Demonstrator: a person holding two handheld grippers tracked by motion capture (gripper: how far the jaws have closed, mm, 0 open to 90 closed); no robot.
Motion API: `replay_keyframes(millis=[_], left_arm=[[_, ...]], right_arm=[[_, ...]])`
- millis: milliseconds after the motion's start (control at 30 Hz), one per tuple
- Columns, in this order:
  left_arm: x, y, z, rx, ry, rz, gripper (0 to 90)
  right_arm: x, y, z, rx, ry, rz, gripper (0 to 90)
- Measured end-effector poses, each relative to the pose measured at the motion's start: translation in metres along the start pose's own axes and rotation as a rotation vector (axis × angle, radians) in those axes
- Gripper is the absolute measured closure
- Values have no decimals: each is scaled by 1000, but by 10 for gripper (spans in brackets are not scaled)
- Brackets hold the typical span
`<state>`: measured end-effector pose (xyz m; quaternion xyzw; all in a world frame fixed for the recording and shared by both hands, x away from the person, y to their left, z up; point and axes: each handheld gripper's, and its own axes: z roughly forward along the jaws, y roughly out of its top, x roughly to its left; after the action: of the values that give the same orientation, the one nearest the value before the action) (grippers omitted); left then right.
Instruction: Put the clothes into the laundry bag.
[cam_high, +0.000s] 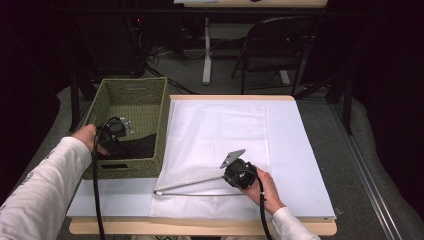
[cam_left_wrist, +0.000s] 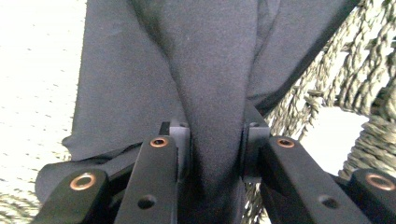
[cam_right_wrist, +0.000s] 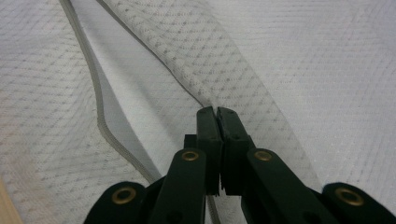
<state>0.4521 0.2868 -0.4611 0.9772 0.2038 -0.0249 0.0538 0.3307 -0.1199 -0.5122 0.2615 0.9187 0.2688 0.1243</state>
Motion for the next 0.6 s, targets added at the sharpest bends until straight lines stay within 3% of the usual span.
replay_keyframes(millis=[267,433,500,600], left_arm=[[-1,-3,-2,-18,7,2,749],[2,0,2,-16,1,-13,653],[4,2,3,-3,-3,-19,563],[7,5,10,19,-13,-45,519]], right_arm=[[0,0,1,-3,1,-1,891],[0,0,1,2,-2,-9,891],[1,0,1,4,-1,-8,891],[1,0,2,5,-2,-14,891]])
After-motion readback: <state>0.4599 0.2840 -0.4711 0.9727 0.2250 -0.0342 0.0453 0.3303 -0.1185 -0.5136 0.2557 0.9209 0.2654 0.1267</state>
